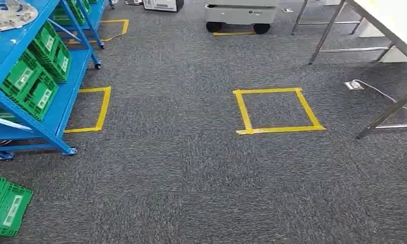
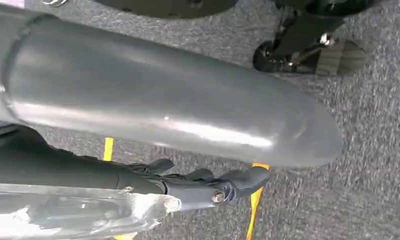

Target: Take the parts from the cabinet and place them on the table.

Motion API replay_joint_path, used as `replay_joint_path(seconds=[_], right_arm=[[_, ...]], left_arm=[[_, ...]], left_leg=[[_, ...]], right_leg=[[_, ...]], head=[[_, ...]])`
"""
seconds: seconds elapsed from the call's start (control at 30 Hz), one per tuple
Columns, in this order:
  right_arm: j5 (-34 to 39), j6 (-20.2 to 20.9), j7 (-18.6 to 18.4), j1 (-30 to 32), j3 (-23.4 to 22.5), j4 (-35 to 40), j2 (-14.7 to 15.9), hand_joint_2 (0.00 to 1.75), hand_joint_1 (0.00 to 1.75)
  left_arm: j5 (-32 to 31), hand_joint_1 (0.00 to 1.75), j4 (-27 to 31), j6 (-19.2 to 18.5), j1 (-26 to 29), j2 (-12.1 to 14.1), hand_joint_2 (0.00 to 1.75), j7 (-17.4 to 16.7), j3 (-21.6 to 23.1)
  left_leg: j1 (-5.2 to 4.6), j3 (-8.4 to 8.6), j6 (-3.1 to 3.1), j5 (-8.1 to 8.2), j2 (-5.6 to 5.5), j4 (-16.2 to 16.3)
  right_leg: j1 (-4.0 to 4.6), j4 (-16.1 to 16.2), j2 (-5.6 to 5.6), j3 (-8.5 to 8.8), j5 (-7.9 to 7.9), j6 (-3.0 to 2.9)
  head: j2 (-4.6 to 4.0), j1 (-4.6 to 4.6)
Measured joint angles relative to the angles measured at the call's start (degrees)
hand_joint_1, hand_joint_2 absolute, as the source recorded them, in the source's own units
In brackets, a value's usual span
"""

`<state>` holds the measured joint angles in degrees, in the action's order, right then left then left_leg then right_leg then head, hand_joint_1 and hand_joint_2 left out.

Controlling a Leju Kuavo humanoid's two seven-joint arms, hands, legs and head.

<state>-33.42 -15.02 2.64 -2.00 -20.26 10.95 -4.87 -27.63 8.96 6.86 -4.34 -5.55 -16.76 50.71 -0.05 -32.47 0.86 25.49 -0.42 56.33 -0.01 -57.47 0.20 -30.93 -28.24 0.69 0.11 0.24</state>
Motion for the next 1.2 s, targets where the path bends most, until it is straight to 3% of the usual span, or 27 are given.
replay_joint_path(seconds=[0.07,0.2,0.83,0.87,0.97,1.0,1.03,1.13,1.17,1.2], right_arm=[[0.0,0.0,0.0,0.0,0.0,0.0,0.0,0.00,0.00],[0.0,0.0,0.1,0.0,0.0,0.0,0.0,0.00,0.00],[-0.2,1.3,0.8,0.0,-0.5,0.0,0.0,0.00,0.00],[-0.3,1.3,0.9,0.0,-0.5,0.0,0.0,0.00,0.00],[-0.5,1.3,1.0,-0.1,-0.5,0.0,0.0,0.00,0.00],[-0.5,1.3,1.0,0.0,-0.5,0.0,0.0,0.00,0.00],[-0.5,1.2,1.1,-0.1,-0.6,0.0,0.0,0.00,0.00],[-0.5,1.3,1.1,0.0,-0.6,0.0,0.0,0.00,0.00],[-0.5,1.3,1.1,0.1,-0.6,0.0,0.0,0.00,0.00],[-0.5,1.3,1.1,0.2,-0.6,0.0,0.0,0.00,0.00]], left_arm=[[0.0,0.00,0.0,0.0,0.0,0.0,0.00,0.0,0.0],[0.0,0.00,0.0,0.0,0.0,0.0,0.00,0.0,0.0],[-0.1,0.00,0.0,0.1,0.0,0.0,0.00,-0.3,0.0],[-0.1,0.00,0.0,0.1,0.0,0.1,0.00,-0.3,0.0],[-0.2,0.00,0.0,0.2,0.0,0.2,0.00,-0.5,0.0],[-0.2,0.00,0.0,0.2,0.0,0.1,0.00,-0.5,0.0],[-0.2,0.00,0.0,0.2,0.0,0.1,0.00,-0.5,0.0],[-0.2,0.00,0.0,0.2,0.0,0.1,0.00,-0.5,0.0],[-0.2,0.00,0.0,0.2,0.0,0.1,0.00,-0.5,0.0],[-0.2,0.00,0.0,0.2,0.1,0.1,0.00,-0.5,0.0]], left_leg=[[-0.01,-0.02,-0.20,-0.03,0.00,0.0],[-0.11,-0.06,-0.55,-0.05,0.00,0.0],[0.06,-0.07,-0.72,-0.14,0.00,0.1],[-0.18,-0.13,-1.37,0.14,-0.02,0.3],[-0.24,0.23,-2.25,-0.15,-0.02,-0.7],[0.20,0.88,-2.37,-0.75,0.03,-1.6],[0.22,1.10,-2.58,-0.76,0.03,-1.8],[0.22,1.12,-2.69,-0.52,0.05,-1.7],[0.23,1.15,-2.63,-0.48,0.03,-1.7],[0.29,1.23,-2.35,-0.67,0.02,-1.6]], right_leg=[[-0.02,0.5,0.01,0.18,0.42,0.84],[-0.11,0.7,0.01,0.47,0.67,1.32],[0.01,0.8,0.01,0.85,0.75,1.55],[-0.25,1.0,-0.01,0.89,0.86,2.00],[-0.30,1.4,-0.01,1.18,0.87,2.65],[-0.40,0.6,0.05,0.75,0.49,2.71],[-0.34,-1.7,0.05,-0.35,-1.22,2.88],[-0.68,-15.2,0.07,-7.10,-7.40,3.51],[-0.85,-17.5,0.07,-8.40,-7.46,3.76],[-1.13,-16.5,0.05,-8.08,-5.94,3.99]], head=[[0.00,0.00],[0.00,-0.02],[0.00,-0.02],[0.00,-0.02],[0.00,-0.11],[0.00,0.00],[0.00,0.17],[0.00,0.37],[0.00,0.46],[0.00,0.37]])
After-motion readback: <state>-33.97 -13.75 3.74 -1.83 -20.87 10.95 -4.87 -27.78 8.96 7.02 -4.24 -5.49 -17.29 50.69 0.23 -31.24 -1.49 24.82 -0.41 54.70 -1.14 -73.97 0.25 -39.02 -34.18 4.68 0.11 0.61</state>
